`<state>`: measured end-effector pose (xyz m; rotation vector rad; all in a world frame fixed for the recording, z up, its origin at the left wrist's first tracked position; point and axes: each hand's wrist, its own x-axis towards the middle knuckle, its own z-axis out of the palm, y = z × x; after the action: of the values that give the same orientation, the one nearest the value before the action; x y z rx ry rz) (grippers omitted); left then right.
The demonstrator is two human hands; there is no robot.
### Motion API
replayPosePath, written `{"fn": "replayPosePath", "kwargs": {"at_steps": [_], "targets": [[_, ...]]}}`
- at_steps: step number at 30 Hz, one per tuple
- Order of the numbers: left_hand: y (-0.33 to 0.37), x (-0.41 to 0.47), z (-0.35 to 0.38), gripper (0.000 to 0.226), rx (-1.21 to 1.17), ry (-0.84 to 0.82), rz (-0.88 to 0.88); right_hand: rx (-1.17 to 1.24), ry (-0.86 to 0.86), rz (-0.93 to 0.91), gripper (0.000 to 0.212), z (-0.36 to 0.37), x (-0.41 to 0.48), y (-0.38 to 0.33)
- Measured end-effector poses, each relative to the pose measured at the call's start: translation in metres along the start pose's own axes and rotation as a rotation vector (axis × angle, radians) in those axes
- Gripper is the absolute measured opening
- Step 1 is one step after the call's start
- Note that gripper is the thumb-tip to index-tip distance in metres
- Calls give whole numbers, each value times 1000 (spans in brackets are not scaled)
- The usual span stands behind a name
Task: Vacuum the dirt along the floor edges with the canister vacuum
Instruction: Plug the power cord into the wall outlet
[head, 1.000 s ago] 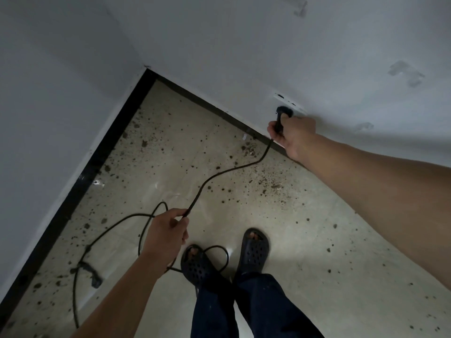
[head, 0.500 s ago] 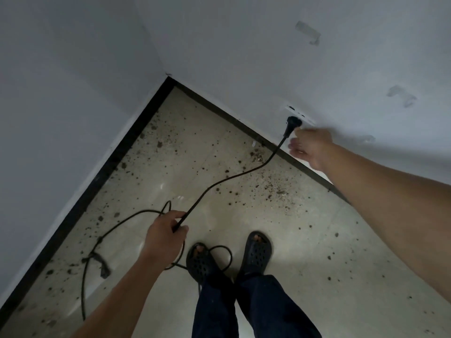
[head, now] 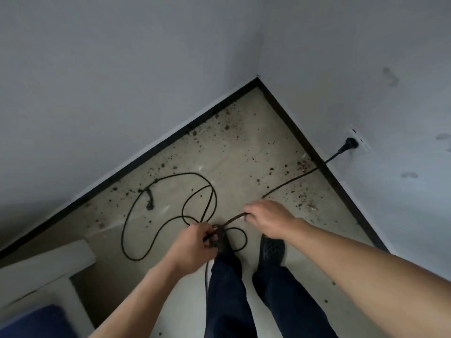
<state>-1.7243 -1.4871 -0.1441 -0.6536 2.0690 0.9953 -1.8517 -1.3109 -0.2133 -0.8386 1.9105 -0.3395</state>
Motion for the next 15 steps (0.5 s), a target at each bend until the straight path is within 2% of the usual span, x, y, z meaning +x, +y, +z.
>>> {"fn": "replayPosePath", "kwargs": {"at_steps": [2, 6, 10, 12, 15], "targets": [[-28, -24, 7, 7, 83, 78, -36, 3, 57, -2, 28, 1, -17, 6], [-98, -75, 33, 33, 104, 237, -212, 10, 230, 177, 37, -6, -50, 32], [-183, -135, 75, 26, 49, 282, -371, -167, 172, 443, 39, -7, -58, 57], [-213, -168, 103, 28, -31, 301, -416, -297, 131, 457, 38, 5, -58, 50], [-235, -218, 153, 35, -251, 368, -510, -453, 99, 348, 31, 41, -65, 6]]}}
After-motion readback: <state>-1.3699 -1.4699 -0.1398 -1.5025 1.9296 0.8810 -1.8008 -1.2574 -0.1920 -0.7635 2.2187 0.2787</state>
